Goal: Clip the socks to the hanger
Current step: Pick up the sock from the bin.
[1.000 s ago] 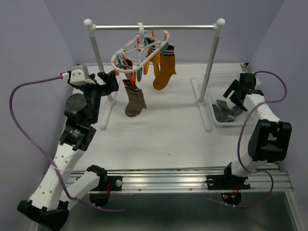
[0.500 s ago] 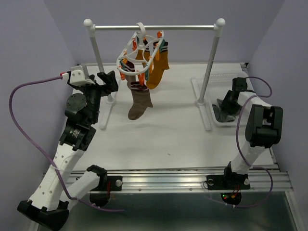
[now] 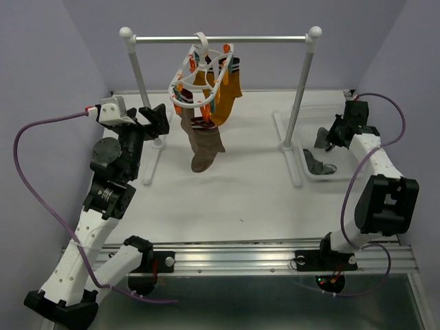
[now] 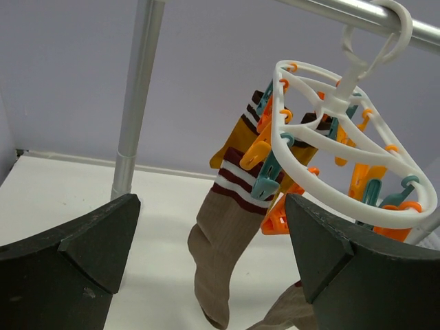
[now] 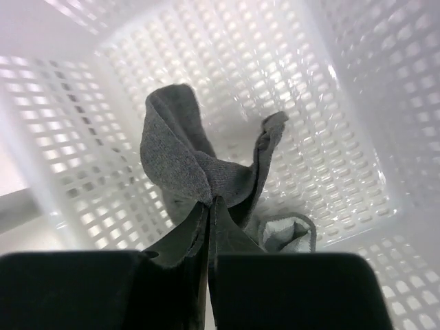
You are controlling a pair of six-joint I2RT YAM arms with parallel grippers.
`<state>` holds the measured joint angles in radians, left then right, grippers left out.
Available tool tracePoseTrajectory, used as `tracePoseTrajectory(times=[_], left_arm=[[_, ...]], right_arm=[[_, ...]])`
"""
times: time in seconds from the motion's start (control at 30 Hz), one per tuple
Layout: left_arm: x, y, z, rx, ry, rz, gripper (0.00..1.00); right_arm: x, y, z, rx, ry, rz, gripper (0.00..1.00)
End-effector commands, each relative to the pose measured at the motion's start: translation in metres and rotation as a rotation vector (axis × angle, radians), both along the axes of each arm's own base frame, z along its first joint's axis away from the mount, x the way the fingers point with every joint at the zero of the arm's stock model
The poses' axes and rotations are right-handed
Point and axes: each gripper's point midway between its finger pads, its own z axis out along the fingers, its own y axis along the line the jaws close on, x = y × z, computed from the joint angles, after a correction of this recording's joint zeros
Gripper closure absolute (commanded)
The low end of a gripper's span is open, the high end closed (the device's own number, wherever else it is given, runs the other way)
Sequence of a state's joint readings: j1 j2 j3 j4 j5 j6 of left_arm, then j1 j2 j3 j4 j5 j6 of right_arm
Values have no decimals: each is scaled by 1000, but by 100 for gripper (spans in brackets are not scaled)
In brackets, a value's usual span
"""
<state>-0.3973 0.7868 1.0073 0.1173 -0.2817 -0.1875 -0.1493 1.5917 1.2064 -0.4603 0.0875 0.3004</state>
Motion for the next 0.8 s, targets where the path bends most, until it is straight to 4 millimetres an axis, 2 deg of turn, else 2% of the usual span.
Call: tracePoseTrajectory(times=[0.0, 0.2, 0.3, 0.4, 0.47, 0.5, 0.57, 0.6, 0.7, 0.77], left_arm=[[-4, -7, 16, 22, -78, -47, 1], [1, -13, 14, 40, -77, -65, 1], [2, -15, 13, 47, -76, -75, 1], [-1, -21, 15, 62, -86, -113, 1], [-7, -24, 19, 73, -101, -142, 1], [-10, -28, 20, 84, -109, -165, 1], [-22, -53, 19, 162, -134, -318, 1], [-32, -71, 17, 199, -150, -434, 1], [-49, -95, 9, 236, -176, -598, 1], [-56, -99, 6, 247, -189, -634, 1]], right_arm=[[15, -4, 83, -67, -226, 37, 99], [8, -1, 125, -97, -336, 65, 99], [9, -1, 127, -101, -343, 73, 99], [13, 8, 127, -63, -348, 106, 99], [15, 17, 133, -38, -367, 156, 99], [14, 25, 144, -21, -396, 194, 99], [12, 39, 156, -8, -425, 286, 99], [8, 53, 168, 18, -459, 370, 99], [-4, 83, 182, 90, -505, 527, 99], [-15, 96, 188, 111, -527, 609, 99]])
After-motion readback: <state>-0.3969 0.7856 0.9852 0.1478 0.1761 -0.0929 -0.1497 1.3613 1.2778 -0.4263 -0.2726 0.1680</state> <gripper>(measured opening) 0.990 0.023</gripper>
